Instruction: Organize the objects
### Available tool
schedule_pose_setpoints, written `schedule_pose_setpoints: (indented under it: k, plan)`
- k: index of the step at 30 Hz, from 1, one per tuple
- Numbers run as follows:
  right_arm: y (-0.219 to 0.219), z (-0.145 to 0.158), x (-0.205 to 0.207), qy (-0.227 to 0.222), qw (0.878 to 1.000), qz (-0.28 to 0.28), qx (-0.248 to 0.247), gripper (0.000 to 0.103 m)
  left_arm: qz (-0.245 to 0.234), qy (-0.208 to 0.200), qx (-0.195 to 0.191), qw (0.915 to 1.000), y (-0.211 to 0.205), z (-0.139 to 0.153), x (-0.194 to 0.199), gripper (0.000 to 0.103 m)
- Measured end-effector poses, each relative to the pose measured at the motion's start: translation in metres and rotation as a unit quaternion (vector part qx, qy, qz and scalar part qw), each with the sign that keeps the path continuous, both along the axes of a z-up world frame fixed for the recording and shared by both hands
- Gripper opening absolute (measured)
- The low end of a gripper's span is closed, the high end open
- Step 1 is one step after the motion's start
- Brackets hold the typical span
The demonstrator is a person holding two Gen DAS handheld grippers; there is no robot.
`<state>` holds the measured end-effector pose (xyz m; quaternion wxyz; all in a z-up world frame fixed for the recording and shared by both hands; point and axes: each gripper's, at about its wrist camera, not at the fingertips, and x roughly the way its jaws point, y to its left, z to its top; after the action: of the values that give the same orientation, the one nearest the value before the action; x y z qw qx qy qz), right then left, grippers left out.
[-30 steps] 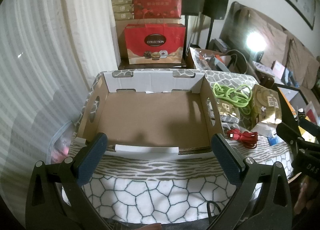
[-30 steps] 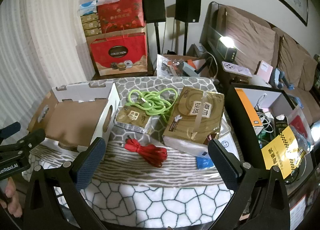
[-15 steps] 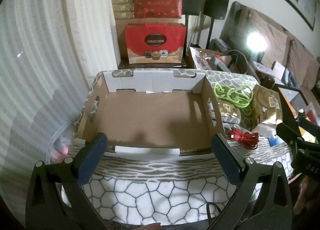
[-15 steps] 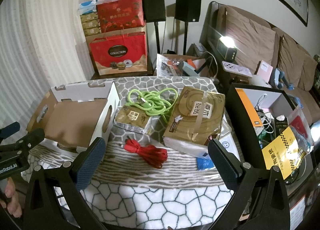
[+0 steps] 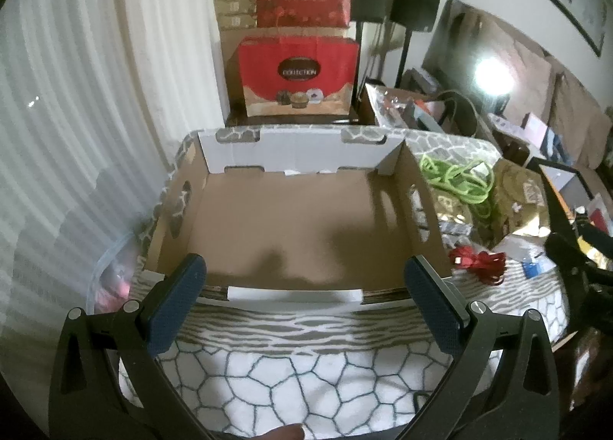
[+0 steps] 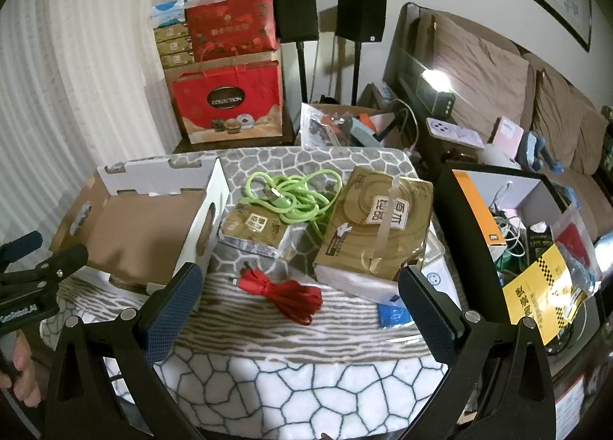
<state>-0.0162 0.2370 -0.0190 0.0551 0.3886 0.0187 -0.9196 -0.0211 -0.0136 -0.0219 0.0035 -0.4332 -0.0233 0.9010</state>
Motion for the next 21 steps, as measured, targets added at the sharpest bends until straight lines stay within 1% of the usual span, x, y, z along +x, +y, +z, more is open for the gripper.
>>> schedule_pose_setpoints:
  k: [3,6,11,15,21]
  plan:
    - [0.001,-0.001,0.000,-0.001,1.000,0.000,0.001,0.103,0.011,-0.010,0.001,0.9999,-0.008,-0.009,-0.005,0.103]
    - [0.002,-0.002,0.001,-0.003,1.000,0.001,0.002,0.103,0.024,-0.009,0.003,0.9997,-0.021,-0.013,-0.008,0.103]
    - [0.004,-0.003,0.001,-0.004,1.000,0.001,0.003,0.103,0.043,0.001,-0.008,0.9990,-0.043,-0.010,-0.014,0.103]
    - [0.004,-0.004,-0.001,-0.004,1.000,0.000,0.003,0.103,0.056,0.005,-0.010,0.9984,-0.065,-0.007,-0.022,0.103]
    - [0.021,-0.006,-0.018,-0.010,1.000,-0.004,-0.003,0.103,0.069,0.009,-0.025,0.9973,-0.093,-0.005,-0.036,0.103]
